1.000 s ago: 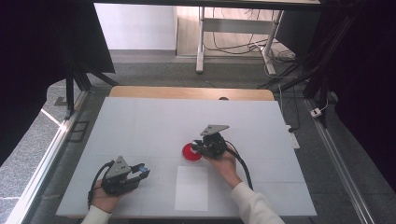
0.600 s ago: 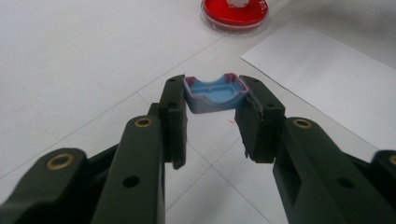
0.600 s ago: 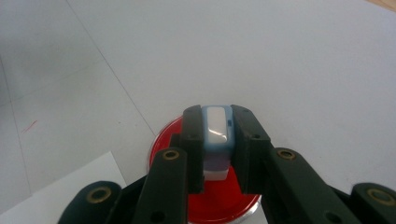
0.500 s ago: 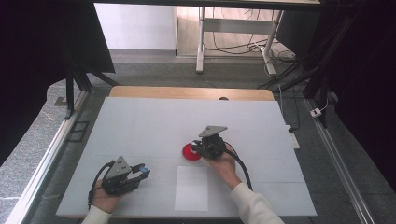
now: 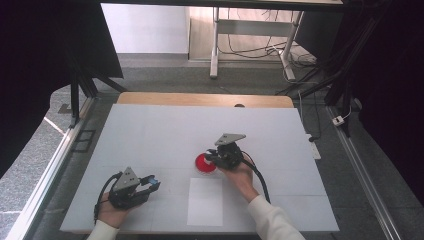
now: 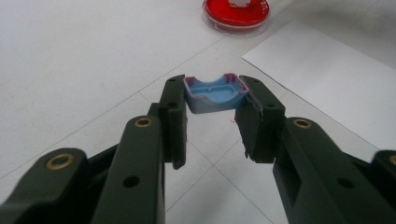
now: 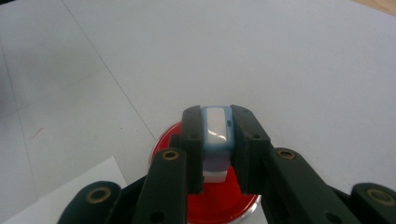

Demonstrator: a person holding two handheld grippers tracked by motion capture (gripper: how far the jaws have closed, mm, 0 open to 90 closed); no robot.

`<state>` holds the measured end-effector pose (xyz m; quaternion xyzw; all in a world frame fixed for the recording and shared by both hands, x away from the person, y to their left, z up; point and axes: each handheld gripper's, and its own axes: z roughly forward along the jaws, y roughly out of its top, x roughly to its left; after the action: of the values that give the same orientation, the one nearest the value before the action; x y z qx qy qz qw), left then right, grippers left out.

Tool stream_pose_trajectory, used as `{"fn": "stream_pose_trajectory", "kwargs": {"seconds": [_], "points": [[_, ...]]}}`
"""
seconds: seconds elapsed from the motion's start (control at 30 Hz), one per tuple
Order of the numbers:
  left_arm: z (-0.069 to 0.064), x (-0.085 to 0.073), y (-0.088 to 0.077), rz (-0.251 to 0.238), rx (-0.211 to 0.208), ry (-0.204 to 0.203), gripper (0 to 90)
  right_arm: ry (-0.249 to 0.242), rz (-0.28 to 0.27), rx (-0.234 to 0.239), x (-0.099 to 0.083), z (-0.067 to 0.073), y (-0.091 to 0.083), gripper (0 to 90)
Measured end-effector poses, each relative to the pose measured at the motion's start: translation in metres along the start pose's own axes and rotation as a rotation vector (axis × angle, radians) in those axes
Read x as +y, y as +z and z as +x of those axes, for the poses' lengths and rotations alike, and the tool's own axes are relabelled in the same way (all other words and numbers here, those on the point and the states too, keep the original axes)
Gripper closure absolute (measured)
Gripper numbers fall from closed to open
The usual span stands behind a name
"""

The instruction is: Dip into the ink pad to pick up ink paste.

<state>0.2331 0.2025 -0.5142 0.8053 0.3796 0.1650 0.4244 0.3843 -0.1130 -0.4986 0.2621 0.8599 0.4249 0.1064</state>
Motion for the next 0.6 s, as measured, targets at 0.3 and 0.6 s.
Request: {"fn": "stream_pose_trajectory", "kwargs": {"seconds": [0.3,0.6], "points": [[0.001,0.0,0.0,-0.001,0.001,0.001,64.2,0.017,-0.038,0.02,0.003,0.0,-0.006,74.8],[0.0,0.0,0.0,0.0,0.001,0.0,64.2,-0.014,-0.043,0.028,0.008,0.008,-0.008,74.8]]}}
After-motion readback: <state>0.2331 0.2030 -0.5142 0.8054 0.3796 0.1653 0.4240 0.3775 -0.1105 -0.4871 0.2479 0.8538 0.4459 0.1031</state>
